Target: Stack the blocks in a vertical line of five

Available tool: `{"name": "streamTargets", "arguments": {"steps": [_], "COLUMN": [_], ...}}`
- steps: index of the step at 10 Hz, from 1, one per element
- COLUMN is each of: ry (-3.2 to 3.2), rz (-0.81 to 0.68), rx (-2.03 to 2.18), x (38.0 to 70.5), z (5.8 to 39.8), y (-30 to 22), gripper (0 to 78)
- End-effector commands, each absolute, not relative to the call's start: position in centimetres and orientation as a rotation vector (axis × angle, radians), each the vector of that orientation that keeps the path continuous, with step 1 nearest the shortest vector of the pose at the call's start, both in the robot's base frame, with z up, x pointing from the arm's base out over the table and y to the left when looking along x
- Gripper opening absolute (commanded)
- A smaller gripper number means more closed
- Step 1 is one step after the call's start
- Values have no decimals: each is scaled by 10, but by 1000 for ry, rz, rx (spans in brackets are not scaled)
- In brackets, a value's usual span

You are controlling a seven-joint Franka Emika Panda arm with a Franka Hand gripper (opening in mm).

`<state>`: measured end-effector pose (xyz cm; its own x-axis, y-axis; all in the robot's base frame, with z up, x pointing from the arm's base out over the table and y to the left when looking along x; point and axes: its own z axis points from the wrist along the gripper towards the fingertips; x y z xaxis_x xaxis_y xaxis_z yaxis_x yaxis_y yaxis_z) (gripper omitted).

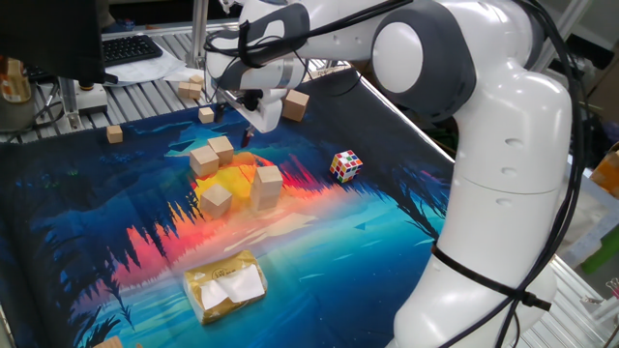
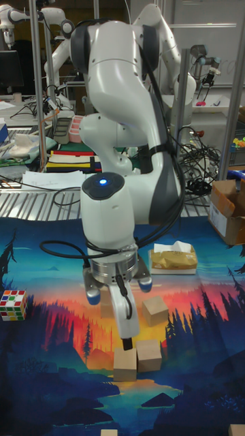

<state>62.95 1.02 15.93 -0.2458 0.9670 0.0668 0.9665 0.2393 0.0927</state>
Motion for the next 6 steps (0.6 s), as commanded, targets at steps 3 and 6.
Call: {"name": "streamTargets", "arguments": {"steps": [3, 6], "ry": [2375, 2359], "rz": [207, 212], "rx": [2031, 2008], "x": [636, 640], "z": [150, 140], "y": [12, 16], "gripper": [775, 775]}}
